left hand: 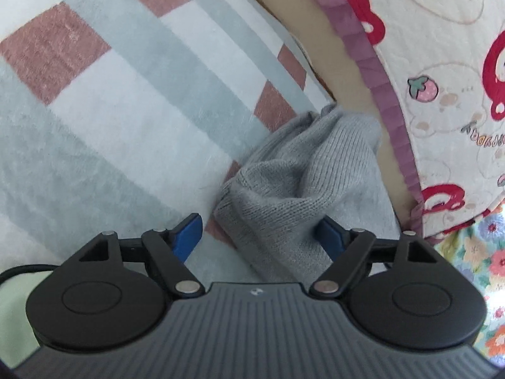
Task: Fold clothes
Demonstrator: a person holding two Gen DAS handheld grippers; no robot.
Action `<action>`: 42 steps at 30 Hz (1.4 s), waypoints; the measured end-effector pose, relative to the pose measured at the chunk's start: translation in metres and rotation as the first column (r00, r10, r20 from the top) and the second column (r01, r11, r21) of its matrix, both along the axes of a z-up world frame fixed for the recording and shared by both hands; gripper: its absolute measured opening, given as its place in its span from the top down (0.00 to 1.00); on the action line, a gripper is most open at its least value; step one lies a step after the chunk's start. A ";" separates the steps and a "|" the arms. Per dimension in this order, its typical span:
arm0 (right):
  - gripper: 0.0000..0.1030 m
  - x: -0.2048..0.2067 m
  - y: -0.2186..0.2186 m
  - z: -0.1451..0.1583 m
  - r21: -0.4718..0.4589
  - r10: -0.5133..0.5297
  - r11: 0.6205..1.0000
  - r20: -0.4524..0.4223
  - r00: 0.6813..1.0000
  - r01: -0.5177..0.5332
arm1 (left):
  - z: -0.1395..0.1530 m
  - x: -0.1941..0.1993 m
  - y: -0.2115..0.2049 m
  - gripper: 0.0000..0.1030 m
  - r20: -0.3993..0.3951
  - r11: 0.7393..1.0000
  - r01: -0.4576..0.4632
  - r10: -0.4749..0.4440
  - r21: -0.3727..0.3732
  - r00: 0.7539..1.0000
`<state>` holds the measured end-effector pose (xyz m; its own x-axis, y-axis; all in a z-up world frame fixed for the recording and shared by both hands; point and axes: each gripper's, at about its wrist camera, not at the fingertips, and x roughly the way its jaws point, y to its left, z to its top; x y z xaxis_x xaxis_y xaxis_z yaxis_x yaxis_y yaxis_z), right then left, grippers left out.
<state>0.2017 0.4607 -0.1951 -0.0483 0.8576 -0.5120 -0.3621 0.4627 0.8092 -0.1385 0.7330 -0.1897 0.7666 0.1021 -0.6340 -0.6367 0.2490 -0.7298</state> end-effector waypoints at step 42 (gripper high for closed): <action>0.37 -0.016 0.023 0.037 -0.003 0.069 0.997 0.256 0.964 -0.071 | 0.030 0.042 -0.024 0.71 -0.048 0.856 0.184 -0.184 0.482 0.982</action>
<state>0.1862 0.4842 -0.1579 0.0236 0.8598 -0.5101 -0.5885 0.4244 0.6882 -0.0964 0.7087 -0.1595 0.8013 0.2526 -0.5424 -0.5449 0.6823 -0.4873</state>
